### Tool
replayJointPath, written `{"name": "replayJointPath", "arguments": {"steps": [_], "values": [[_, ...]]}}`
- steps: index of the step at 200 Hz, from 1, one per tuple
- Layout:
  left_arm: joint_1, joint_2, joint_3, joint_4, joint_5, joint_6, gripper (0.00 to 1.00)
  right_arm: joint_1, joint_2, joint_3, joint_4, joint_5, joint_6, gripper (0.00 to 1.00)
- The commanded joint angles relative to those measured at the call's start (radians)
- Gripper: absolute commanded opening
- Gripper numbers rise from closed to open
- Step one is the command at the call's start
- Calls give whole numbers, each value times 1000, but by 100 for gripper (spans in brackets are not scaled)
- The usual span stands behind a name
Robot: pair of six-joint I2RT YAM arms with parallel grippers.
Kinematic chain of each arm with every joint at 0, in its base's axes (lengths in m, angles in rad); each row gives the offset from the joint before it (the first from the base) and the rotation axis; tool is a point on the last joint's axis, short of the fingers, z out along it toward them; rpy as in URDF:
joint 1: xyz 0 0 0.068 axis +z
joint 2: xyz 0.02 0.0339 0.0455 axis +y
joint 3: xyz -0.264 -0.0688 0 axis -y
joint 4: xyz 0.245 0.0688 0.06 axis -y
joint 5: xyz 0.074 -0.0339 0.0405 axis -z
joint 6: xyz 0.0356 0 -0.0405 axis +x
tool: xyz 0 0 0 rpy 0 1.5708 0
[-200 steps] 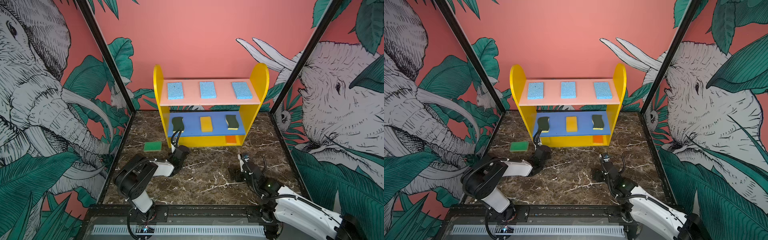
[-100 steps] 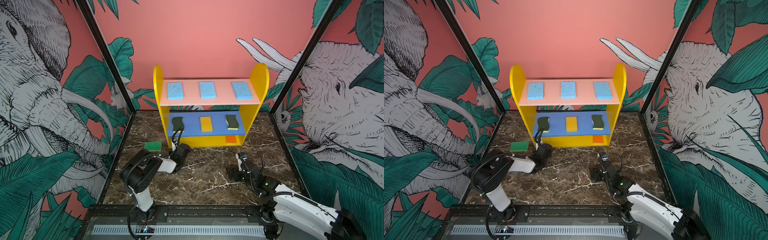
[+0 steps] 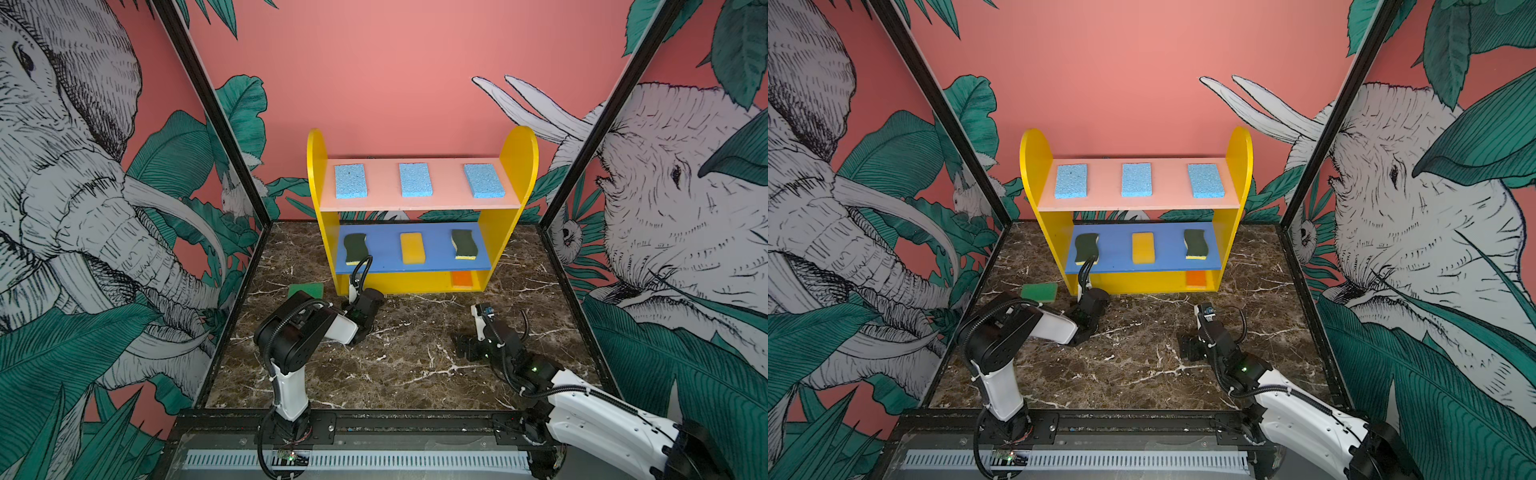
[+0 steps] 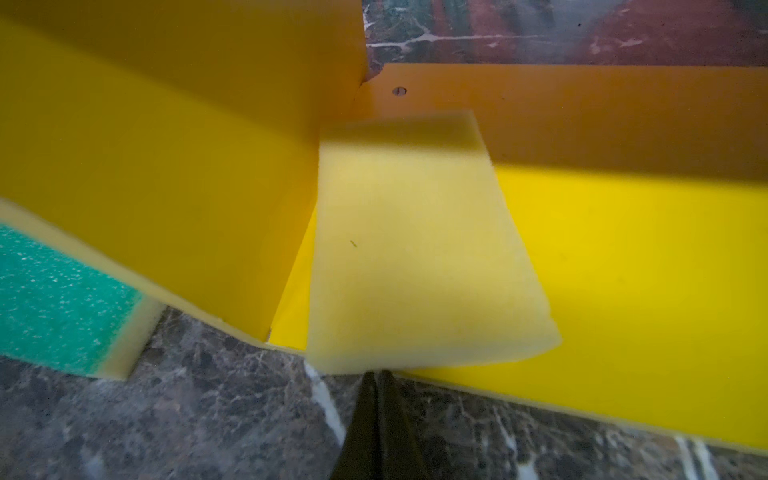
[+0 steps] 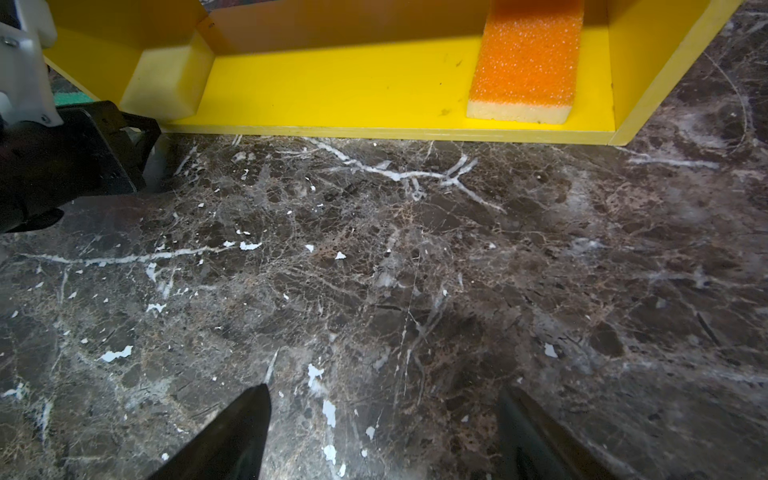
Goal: Place and organize the cleaning sponges onto the shelf
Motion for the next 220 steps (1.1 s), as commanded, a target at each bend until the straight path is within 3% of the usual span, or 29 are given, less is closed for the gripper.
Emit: {"name": "replayJointPath", "arguments": {"steps": [1,70,220], "values": [[6,-34,-14,69,-62,19,0,4,0,-10,42,-9,-6,87],[18,-8,-24,123,-111,31,0,6,48,-2,55,-30,14,86],[54,-44,-6,130,-72,81,0,10,77,-10,83,-52,16,85]]}}
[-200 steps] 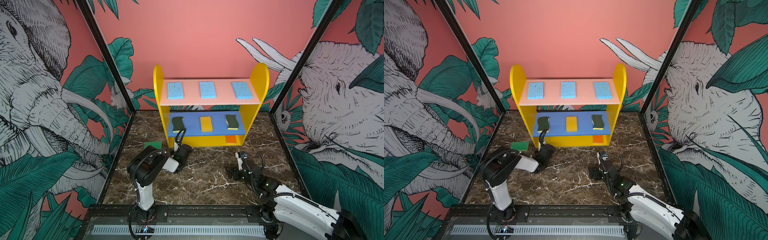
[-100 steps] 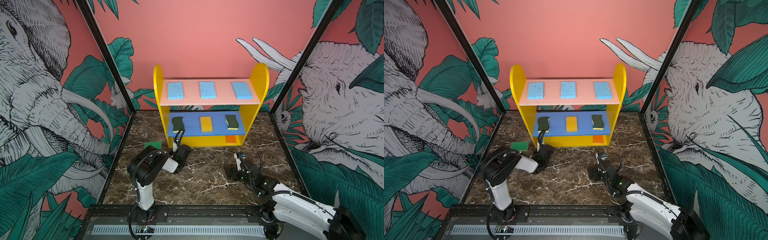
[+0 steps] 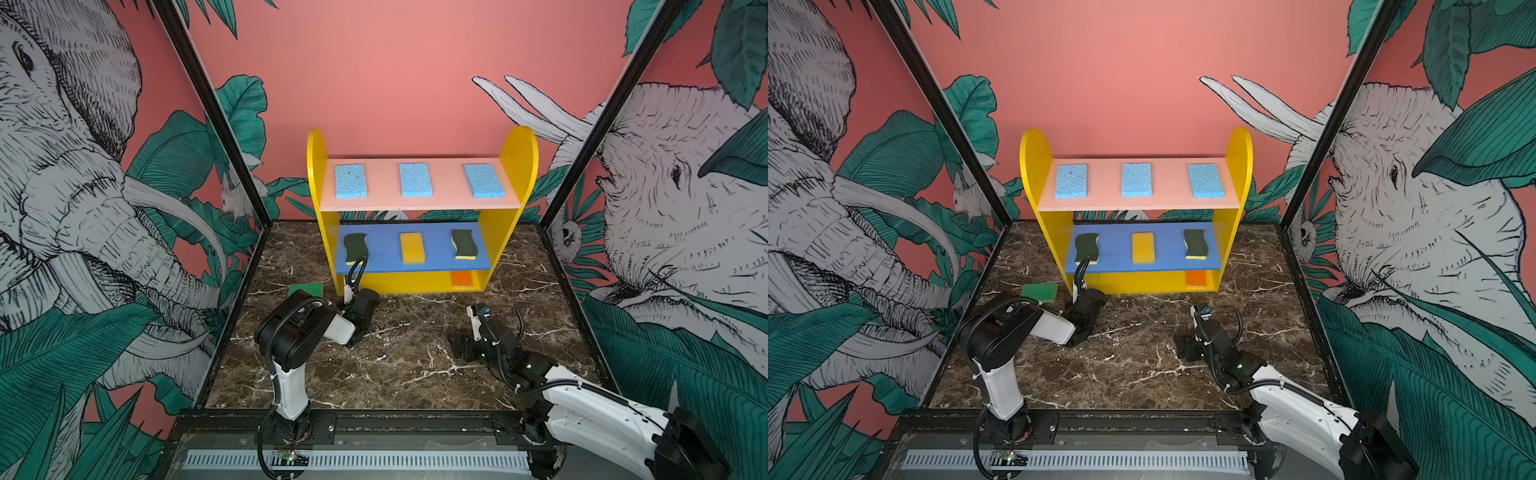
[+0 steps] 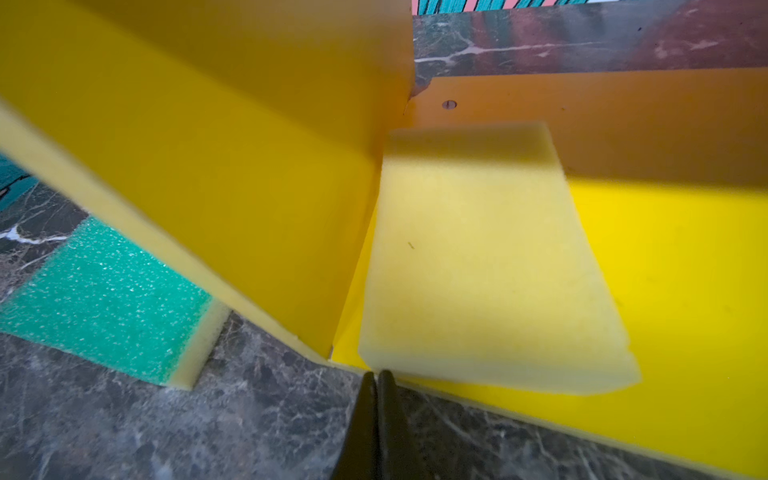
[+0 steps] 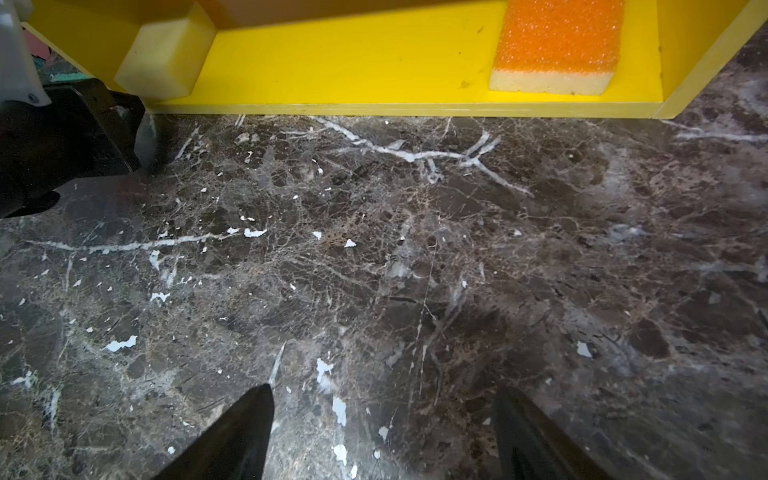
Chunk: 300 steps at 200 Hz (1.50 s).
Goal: Place and organize the cleaning sponges onto the shelf
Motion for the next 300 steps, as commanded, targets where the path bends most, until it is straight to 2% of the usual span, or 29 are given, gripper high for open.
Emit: {"name": "replayJointPath", "arguments": {"steps": [1,40,76,145,183,224,257,283,300], "values": [[20,-59,20,64,-6,18,0,9,4,-11,44,-11,0,85],[38,-101,55,-58,21,10,0,8,-5,-30,58,-10,-2,85],[44,-131,74,-101,29,22,0,8,-7,-48,77,-10,-5,85],[41,-133,49,-94,38,-7,0,8,4,-73,107,-17,-4,85],[31,-154,25,-55,56,35,0,9,11,-79,119,-20,-5,85],[22,-208,-79,37,120,47,0,8,21,-102,155,-17,-12,85],[25,-226,-146,145,248,68,0,9,28,-103,173,-14,-44,85],[55,-253,-177,166,357,6,0,8,43,-94,199,-32,-51,85],[57,-331,-212,124,347,-17,0,8,74,-73,206,-60,-55,84]]}}
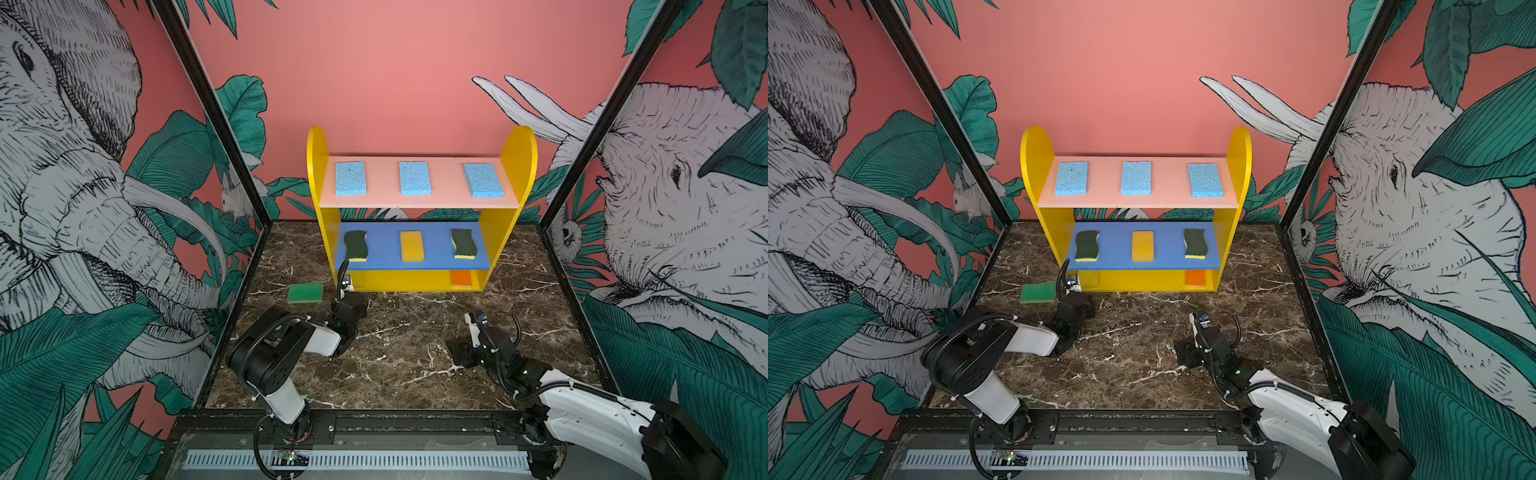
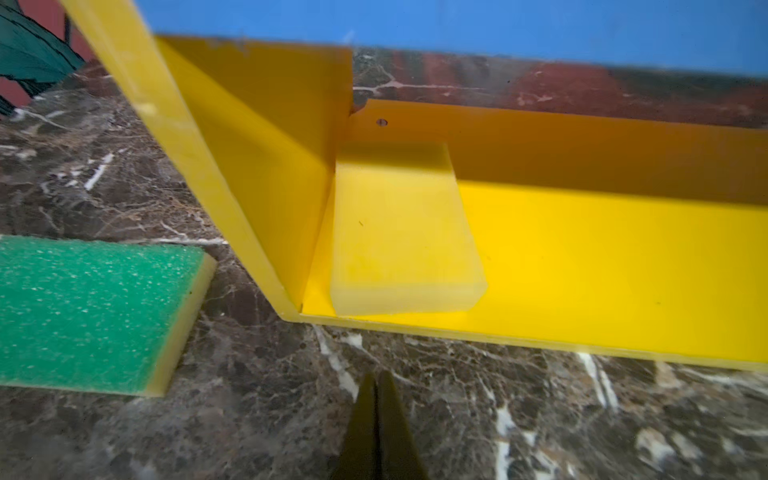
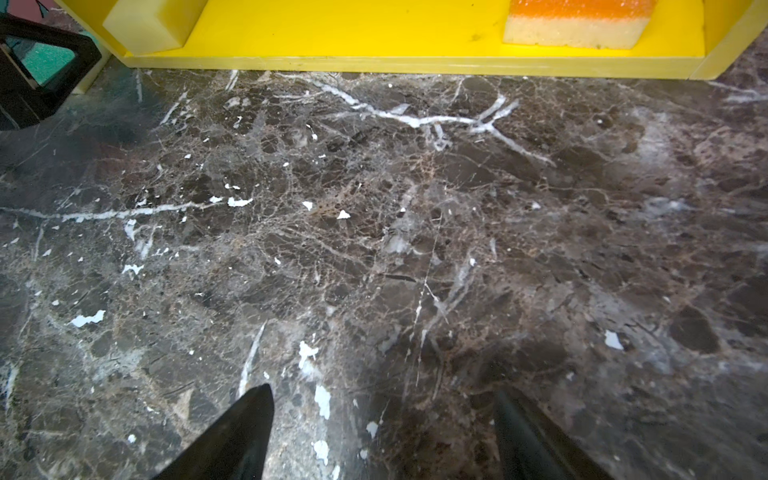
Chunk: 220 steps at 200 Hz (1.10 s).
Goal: Place and organize the cleaning sponges onto the shelf
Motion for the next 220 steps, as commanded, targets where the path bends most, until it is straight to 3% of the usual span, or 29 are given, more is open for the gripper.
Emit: {"name": "replayJointPath", "arguments": {"steps": [1,46,96,115,159,199,220], "values": [[13,-117,-44,17,58,-49,0,5,31,31,57,-37,-20,83],[19,-466,-64,-401,35,-86,0,39,160,107,129,-70,-15,74],[137,-813,-23,-817,162,-181,2,160,417,222,428,-138,-31,59],[200,-840,45,-940,249,-200,2,215,522,284,514,-143,-62,59],[285,-853,143,-1051,332,-190,4,252,763,478,604,-172,-25,56],[549,-813,157,-1045,600,-237,5,273,950,653,633,-115,62,52],[614,-798,151,-1015,662,-237,5,289,1018,723,632,-49,85,44]]}}
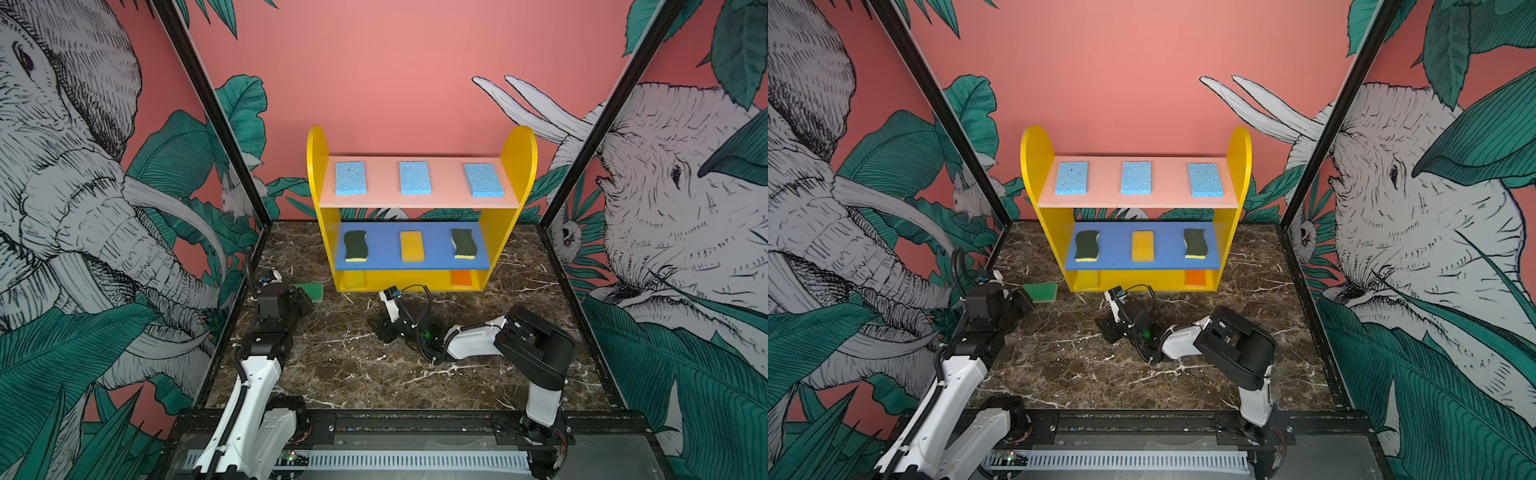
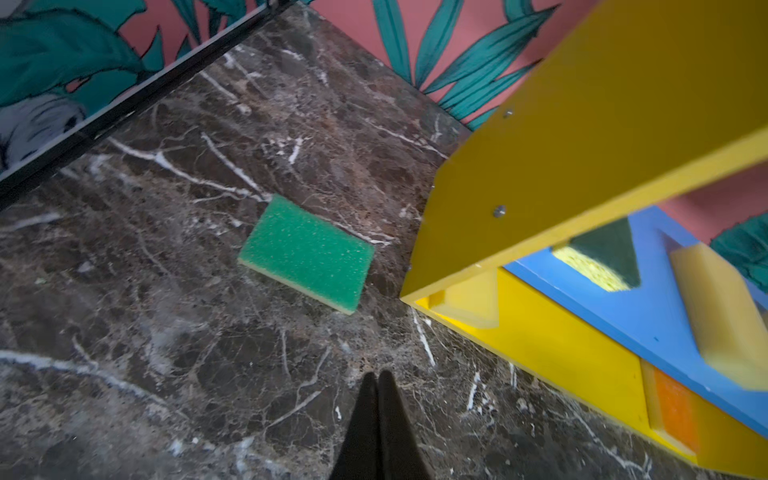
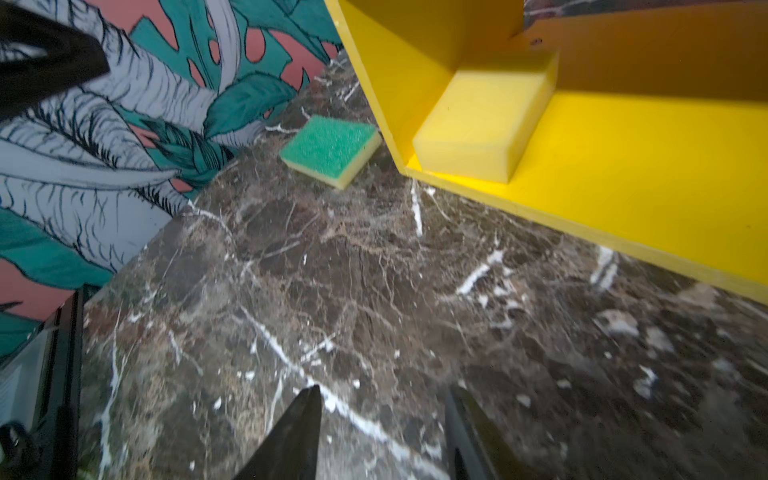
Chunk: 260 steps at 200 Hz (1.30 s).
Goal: Place and organize the cleaning sponges onto the shelf
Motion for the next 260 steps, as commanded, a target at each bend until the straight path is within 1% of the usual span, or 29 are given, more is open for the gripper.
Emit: {"name": "replayJointPath", "arguments": {"steps": [1,25,50,67,77,90,121,157,191,260], "values": [[56,10,11,-11,150,-24,5,20,60,67,55,74,48,44],[88,23,10,9,191,-15,5,29,127,131,66,105,63,39],[153,46,-14,81,307,-60,4,25,189,215,45,107,85,38],[180,59,-26,117,347,-74,4,24,217,243,111,123,71,36],[185,68,-24,119,350,-71,3,24,225,261,129,155,41,35],[186,73,-19,125,355,-70,3,24,237,301,86,192,4,35],[188,73,1,115,365,-60,3,17,275,347,67,231,-37,35],[188,68,-1,115,361,-62,2,14,311,393,19,341,-107,35],[188,70,-4,107,358,-56,1,9,348,421,-5,401,-142,35],[188,85,0,127,373,-59,1,1,411,505,37,429,-171,34]]}}
